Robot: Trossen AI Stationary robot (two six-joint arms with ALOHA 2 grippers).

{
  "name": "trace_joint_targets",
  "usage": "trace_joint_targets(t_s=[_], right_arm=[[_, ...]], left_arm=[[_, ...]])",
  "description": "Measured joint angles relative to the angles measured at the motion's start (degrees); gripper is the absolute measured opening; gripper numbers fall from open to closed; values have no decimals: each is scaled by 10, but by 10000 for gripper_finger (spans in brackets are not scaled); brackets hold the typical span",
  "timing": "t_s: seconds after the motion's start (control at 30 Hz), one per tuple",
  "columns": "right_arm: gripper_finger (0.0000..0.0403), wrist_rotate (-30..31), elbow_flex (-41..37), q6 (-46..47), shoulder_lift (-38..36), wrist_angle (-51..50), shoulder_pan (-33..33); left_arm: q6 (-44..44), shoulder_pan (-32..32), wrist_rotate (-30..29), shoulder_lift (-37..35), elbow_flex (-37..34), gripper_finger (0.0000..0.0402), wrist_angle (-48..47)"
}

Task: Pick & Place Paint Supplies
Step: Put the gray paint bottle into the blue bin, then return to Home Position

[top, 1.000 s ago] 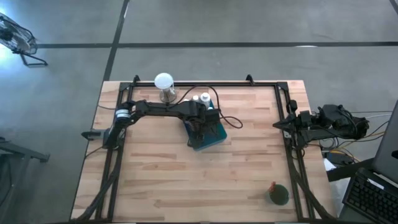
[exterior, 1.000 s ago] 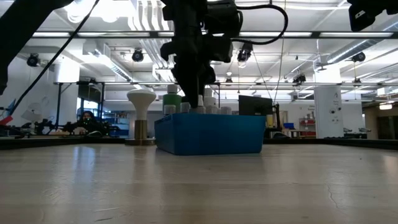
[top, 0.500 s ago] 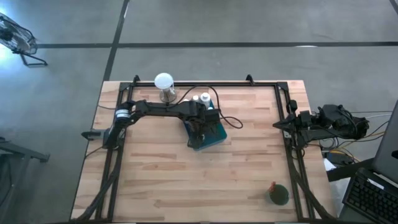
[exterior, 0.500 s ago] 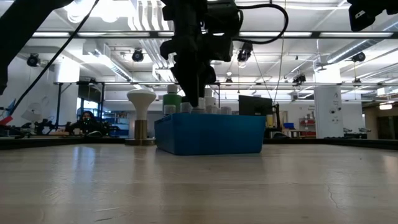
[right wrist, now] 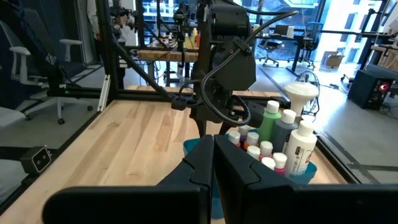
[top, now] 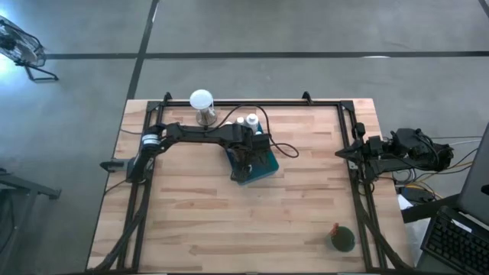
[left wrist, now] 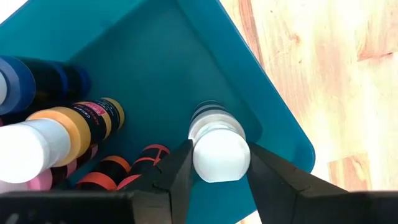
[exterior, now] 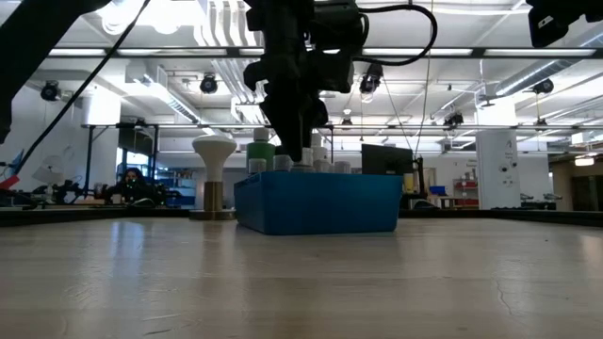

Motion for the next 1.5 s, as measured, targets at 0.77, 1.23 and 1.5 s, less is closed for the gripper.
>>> trace_joint_targets(t_s=[0.77, 1.23, 1.5], right_arm=[[8, 0, 0, 0, 0, 0, 0], [8, 0, 0, 0, 0, 0, 0], [8, 0, 0, 0, 0, 0, 0]], left_arm=[[-6, -3, 0, 0, 0, 147, -11], [-11, -4, -2, 0, 0, 222, -9], [-14, -4, -6, 0, 0, 227, -16]])
